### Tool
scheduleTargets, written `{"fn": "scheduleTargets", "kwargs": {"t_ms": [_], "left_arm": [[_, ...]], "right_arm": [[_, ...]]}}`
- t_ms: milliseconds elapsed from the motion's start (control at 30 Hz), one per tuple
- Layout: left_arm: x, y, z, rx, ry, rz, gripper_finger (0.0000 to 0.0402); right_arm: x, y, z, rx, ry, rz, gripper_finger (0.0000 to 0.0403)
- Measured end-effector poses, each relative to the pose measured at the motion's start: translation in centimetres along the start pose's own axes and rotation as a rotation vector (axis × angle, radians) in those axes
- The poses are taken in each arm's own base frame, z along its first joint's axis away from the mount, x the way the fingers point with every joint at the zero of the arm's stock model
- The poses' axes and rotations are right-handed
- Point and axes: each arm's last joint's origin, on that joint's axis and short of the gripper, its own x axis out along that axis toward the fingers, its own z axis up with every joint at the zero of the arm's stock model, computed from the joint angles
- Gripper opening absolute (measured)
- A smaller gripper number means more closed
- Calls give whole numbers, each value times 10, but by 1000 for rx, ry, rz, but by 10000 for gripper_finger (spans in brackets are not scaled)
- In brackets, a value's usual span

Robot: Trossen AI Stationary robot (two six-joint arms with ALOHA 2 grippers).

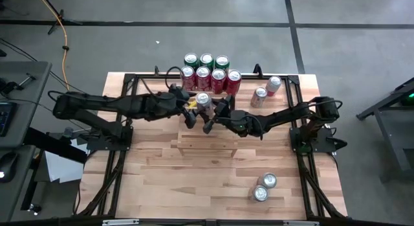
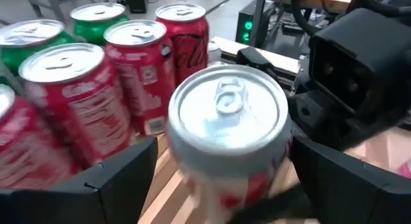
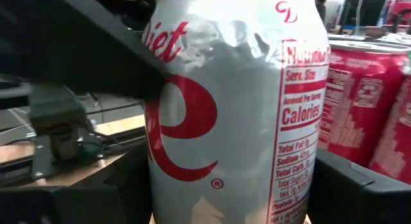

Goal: Place canned beverage on shelf
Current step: Put the bottom left silver soda can on the shelf

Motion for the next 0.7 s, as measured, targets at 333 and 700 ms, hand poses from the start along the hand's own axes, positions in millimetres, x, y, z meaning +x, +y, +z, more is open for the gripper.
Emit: {"fn": "scheduleTargets", "kwargs": {"t_ms": [333,700], "left_arm": [[26,-14,-10,-24,-14,27,343],[24,-14,-9,-26,-34,81,289]], "right_arm": [[1,0,-2,-22,24,24,284],[1,0,-3,-28,27,52,304]]}}
